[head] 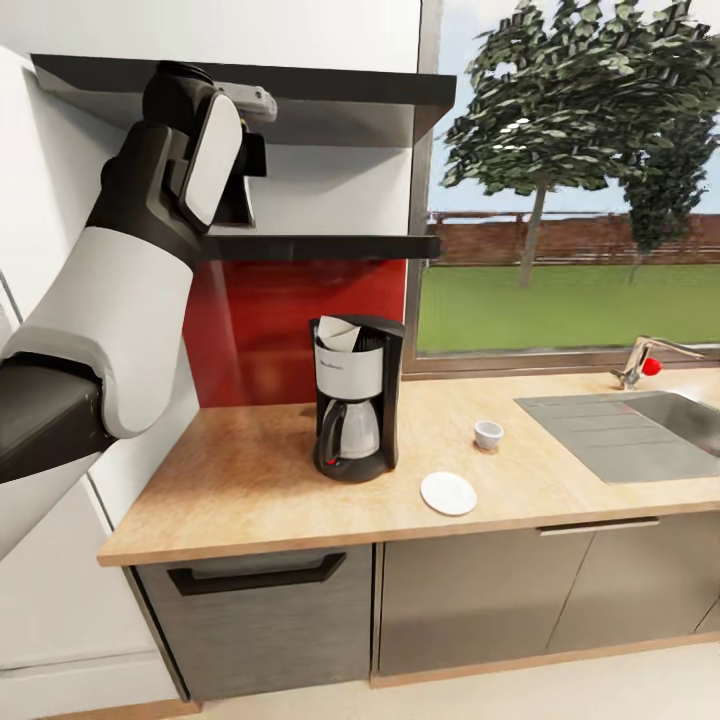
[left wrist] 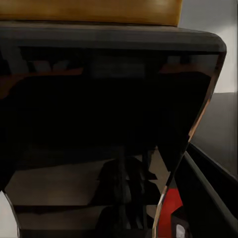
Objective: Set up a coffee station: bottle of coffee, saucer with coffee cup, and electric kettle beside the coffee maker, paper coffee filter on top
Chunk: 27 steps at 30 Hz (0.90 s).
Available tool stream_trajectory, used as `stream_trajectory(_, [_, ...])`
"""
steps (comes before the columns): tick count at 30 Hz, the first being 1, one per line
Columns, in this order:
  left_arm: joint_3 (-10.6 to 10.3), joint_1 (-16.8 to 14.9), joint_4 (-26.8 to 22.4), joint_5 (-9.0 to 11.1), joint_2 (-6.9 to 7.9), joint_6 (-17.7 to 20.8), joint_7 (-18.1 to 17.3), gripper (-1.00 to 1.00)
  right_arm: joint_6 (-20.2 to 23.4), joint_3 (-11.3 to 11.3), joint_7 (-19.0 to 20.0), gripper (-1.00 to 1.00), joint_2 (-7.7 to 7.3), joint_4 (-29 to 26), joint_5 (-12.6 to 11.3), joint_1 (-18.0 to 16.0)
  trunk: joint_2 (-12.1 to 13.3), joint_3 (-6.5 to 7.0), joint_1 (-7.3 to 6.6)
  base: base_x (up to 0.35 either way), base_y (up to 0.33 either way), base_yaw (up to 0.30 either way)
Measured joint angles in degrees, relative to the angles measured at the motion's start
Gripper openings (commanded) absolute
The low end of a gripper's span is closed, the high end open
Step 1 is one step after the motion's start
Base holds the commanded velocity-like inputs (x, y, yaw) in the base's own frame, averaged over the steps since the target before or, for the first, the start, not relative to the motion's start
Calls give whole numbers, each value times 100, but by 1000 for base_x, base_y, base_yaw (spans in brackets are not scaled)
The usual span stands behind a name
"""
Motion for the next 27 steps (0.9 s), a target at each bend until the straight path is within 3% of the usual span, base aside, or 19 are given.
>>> stream_trajectory(12, [20, 0, -28, 26, -4, 62, -7, -100, 4, -42, -20, 100, -222, -71, -113, -22, 0, 1, 1, -158, 0, 0])
stream_trajectory(14, [36, 0, -27, 30, -4, 89, -8, -100, 6, -48, -17, 100, -290, -77, -384, -37, 0, 1, 1, -56, 0, 0])
stream_trajectory(15, [41, 0, -25, 31, -3, 95, -10, -100, 5, -50, -12, 100, -311, -78, -627, -46, -1, 1, 1, -22, 0, 0])
stream_trajectory(16, [45, 1, -22, 34, -8, 101, -9, -100, 4, -61, -1, 100, -358, -78, -1102, -56, 1, 1, 0, -18, 0, 0])
stream_trajectory(18, [48, 0, -21, 33, -10, 104, -11, -100, 9, -55, 5, 100, -401, -79, -1544, -70, 0, 1, 0, -10, 0, 0])
stream_trajectory(21, [46, 1, -22, 37, -17, 105, -16, -100, 26, -47, -7, 100, -433, -286, -2031, -157, 0, 1, 0, -4, 0, 0])
stream_trajectory(24, [65, 0, -47, 34, -28, 107, -16, -100, 201, -47, -47, 100, -444, -937, -2273, -204, 0, 1, 0, -1, 0, 0])
stream_trajectory(25, [72, 1, -56, 38, -34, 105, -17, -100, 922, -44, -53, 100, -447, -1507, -2360, -221, 1, 2, 0, 0, 0, 0])
stream_trajectory(27, [76, 1, -60, 35, -36, 106, -18, -100, 1697, -45, -48, 100, -444, -2123, -2401, -221, 1, 2, 0, -48, 0, 0])
